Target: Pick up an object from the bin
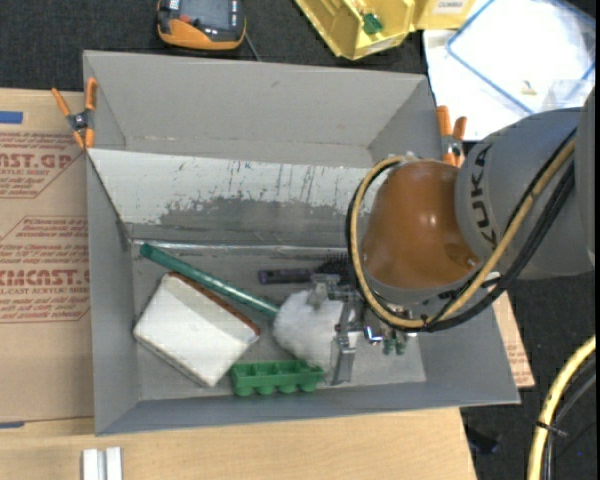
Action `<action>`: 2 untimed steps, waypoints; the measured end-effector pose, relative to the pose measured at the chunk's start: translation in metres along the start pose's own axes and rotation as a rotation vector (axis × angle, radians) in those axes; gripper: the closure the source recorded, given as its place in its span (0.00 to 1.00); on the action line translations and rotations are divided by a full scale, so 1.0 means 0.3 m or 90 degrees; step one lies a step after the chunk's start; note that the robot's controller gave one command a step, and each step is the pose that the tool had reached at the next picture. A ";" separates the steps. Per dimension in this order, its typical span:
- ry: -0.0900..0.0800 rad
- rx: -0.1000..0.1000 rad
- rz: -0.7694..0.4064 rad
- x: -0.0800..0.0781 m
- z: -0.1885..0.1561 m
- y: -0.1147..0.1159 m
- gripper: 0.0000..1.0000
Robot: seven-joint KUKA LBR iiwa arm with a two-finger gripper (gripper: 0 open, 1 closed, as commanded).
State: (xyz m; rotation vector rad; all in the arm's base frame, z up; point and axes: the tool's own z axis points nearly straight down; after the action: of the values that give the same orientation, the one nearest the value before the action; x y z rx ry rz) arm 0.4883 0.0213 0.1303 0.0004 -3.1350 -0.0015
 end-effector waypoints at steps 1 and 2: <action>-0.004 0.000 0.000 -0.005 -0.012 0.000 0.00; -0.005 -0.002 0.023 -0.197 0.006 0.154 0.00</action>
Offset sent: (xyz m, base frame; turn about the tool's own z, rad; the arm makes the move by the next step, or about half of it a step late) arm 0.0577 0.0426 -0.0016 0.0396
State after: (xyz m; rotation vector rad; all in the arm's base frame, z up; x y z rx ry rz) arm 0.5473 0.0674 0.1282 -0.0554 -3.1429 -0.0064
